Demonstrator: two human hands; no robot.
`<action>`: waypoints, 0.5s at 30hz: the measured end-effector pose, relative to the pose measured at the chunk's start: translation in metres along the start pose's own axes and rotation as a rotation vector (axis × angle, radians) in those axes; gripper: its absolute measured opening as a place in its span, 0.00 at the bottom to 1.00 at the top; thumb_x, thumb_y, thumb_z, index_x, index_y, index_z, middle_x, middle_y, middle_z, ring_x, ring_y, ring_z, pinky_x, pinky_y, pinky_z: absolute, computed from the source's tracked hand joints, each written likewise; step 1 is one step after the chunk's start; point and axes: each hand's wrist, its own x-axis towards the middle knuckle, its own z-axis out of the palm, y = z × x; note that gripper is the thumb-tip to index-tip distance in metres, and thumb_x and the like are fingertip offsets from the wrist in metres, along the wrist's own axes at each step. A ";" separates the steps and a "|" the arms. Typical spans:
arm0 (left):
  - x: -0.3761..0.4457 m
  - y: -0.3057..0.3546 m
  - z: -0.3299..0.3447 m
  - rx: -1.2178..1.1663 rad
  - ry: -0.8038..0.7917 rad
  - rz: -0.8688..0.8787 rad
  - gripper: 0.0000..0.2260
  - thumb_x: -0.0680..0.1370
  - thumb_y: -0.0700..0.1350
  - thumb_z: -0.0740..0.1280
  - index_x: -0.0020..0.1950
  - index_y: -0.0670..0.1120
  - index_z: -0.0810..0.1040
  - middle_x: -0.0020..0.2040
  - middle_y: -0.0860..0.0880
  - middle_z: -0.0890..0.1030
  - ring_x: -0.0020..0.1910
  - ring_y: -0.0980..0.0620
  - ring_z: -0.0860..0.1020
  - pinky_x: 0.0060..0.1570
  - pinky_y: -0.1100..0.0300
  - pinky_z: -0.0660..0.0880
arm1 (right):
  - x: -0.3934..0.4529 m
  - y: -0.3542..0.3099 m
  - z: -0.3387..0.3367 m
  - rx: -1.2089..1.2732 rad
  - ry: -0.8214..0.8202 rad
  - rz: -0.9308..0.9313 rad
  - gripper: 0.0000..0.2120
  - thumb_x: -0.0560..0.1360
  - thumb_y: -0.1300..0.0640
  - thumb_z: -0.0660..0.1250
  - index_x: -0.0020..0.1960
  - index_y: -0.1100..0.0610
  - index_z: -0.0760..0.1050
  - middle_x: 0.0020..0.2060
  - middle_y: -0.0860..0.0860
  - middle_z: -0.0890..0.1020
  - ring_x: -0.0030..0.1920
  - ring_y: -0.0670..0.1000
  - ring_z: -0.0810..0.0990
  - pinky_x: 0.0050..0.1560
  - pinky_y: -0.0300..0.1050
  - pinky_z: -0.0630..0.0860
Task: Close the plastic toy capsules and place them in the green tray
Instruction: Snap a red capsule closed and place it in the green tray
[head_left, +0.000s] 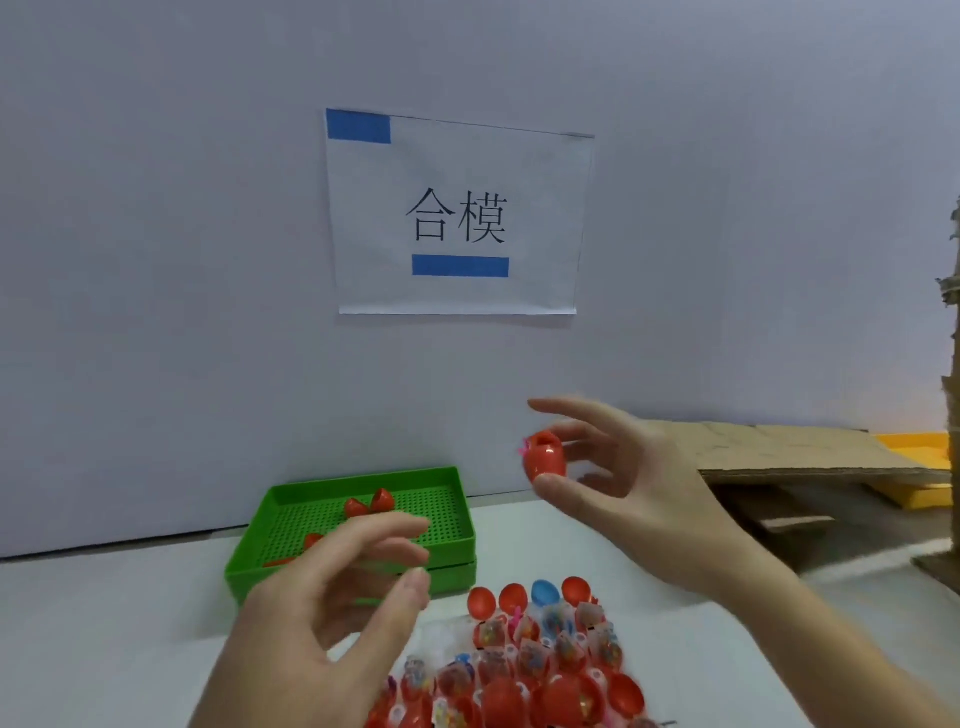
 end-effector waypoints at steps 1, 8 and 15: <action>-0.002 0.005 0.000 -0.054 -0.015 -0.087 0.14 0.67 0.60 0.70 0.51 0.61 0.82 0.44 0.54 0.86 0.40 0.53 0.85 0.42 0.63 0.82 | -0.007 -0.011 0.019 0.009 -0.031 -0.032 0.25 0.72 0.49 0.76 0.66 0.37 0.73 0.52 0.40 0.82 0.55 0.45 0.82 0.49 0.40 0.81; -0.001 0.007 -0.014 -0.107 0.026 -0.318 0.07 0.74 0.47 0.73 0.51 0.53 0.80 0.43 0.56 0.86 0.42 0.55 0.86 0.46 0.60 0.82 | -0.021 -0.041 0.103 -0.094 -0.042 -0.181 0.26 0.67 0.52 0.77 0.64 0.41 0.77 0.51 0.36 0.79 0.49 0.42 0.80 0.40 0.30 0.75; 0.002 -0.007 -0.027 -0.186 -0.064 -0.364 0.11 0.76 0.36 0.71 0.55 0.48 0.76 0.46 0.54 0.87 0.47 0.57 0.85 0.49 0.65 0.80 | -0.011 -0.025 0.100 0.112 -0.106 -0.036 0.20 0.69 0.63 0.77 0.56 0.45 0.82 0.48 0.42 0.83 0.51 0.46 0.83 0.44 0.36 0.79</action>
